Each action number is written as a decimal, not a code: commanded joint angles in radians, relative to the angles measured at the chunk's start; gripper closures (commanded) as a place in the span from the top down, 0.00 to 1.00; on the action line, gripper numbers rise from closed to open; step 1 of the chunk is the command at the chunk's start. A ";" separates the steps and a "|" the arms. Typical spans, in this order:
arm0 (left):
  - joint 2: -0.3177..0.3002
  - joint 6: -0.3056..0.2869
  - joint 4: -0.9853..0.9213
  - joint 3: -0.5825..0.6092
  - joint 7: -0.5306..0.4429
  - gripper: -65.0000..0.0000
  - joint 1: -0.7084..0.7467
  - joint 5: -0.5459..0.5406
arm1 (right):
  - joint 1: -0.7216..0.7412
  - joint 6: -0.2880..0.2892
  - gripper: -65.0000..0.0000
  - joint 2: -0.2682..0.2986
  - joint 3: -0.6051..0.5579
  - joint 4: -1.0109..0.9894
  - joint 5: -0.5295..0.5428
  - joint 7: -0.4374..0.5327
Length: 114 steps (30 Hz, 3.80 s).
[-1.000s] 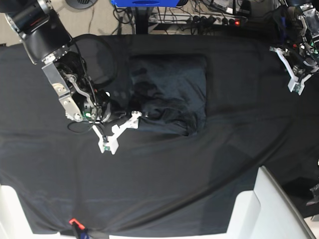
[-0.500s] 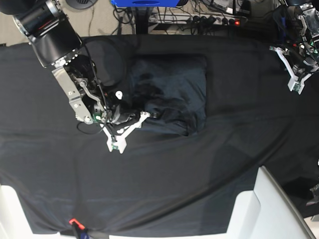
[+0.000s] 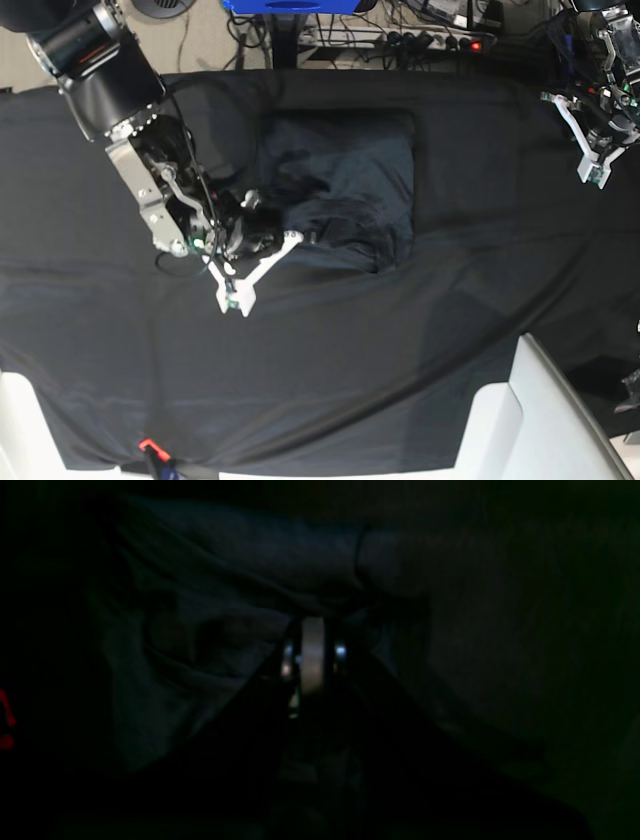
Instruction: Fold the T-shirt properly
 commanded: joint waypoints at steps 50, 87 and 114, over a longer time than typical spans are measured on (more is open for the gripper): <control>0.016 0.006 0.027 0.118 -0.192 0.00 0.062 -0.012 | 0.014 0.133 0.67 0.004 -0.073 0.016 -0.004 0.241; 0.189 0.006 0.114 0.551 -0.072 0.00 -0.096 0.000 | -0.351 0.031 0.00 0.143 0.377 0.257 0.006 0.371; 0.136 0.006 0.160 0.537 -0.157 0.00 -0.079 -0.012 | -0.354 0.036 0.00 0.142 0.360 0.285 0.006 0.334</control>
